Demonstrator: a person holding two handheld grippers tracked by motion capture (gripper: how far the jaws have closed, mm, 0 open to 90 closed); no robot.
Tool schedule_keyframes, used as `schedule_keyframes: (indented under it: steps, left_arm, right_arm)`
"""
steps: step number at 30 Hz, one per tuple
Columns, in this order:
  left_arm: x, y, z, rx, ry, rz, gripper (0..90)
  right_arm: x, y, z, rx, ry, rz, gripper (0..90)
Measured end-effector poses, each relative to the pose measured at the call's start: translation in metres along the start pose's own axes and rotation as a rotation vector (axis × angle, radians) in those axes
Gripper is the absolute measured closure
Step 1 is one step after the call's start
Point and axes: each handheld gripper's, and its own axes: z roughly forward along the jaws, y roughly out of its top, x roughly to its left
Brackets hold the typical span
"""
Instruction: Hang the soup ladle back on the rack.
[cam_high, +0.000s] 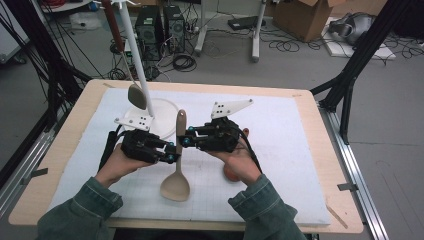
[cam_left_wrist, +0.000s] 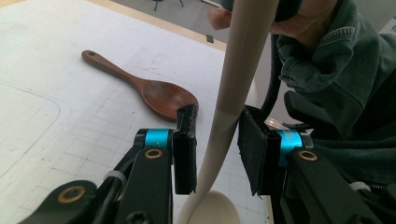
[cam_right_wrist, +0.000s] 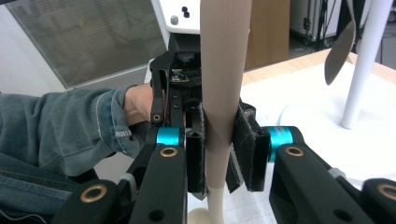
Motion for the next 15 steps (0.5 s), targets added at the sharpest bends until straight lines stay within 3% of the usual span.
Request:
schedule_keyframes:
  steps: [3,10,15]
  left_arm:
    - [-0.003,0.003,0.0,0.003,0.003,0.019,74.2]
    - [-0.01,0.007,0.002,0.005,0.022,0.065,78.0]
    - [-0.011,0.008,0.0,-0.008,0.066,0.068,78.2]
  right_arm:
    - [0.0,0.0,0.0,-0.002,-0.005,-0.007,75.6]
    - [-0.002,0.0,-0.002,-0.016,0.002,0.013,73.8]
    - [-0.003,-0.001,-0.007,-0.018,-0.018,0.003,61.7]
